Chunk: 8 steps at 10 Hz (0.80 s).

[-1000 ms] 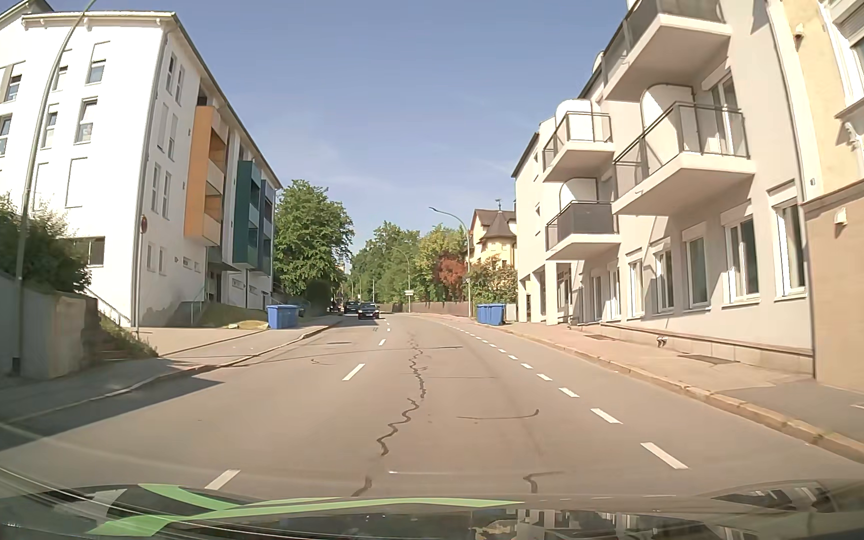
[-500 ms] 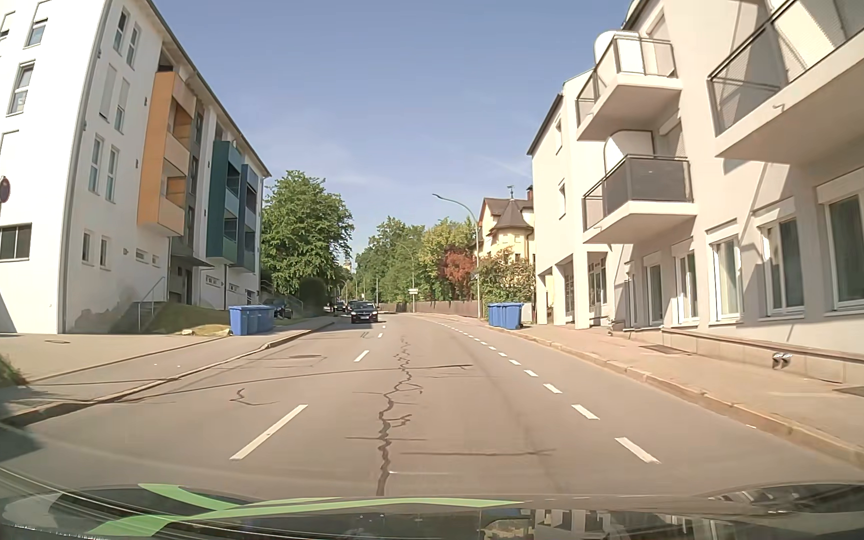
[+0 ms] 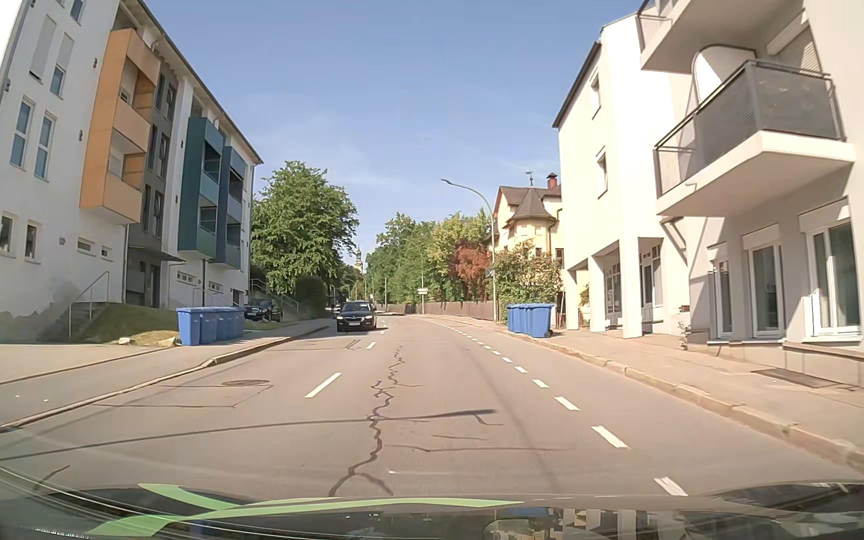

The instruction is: Follow the waypoints while adhering to traffic rules and regulations

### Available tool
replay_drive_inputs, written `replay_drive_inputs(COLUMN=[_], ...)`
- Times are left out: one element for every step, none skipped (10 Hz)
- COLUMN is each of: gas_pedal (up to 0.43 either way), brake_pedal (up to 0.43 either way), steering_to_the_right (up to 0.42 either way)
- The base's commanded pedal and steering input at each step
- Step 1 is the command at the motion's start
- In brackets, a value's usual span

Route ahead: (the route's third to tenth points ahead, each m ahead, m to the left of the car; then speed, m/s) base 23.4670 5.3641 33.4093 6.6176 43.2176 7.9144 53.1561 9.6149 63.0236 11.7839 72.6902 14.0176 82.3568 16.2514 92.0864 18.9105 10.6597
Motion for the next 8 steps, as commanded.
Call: replay_drive_inputs(gas_pedal=[0.157,0.197,0.189,0.177,0.177,0.177,0.177,0.177], brake_pedal=[0.000,0.000,0.000,0.000,0.000,0.000,0.000,0.000], steering_to_the_right=[-0.021,-0.021,-0.021,-0.021,-0.021,-0.021,-0.021,-0.021])
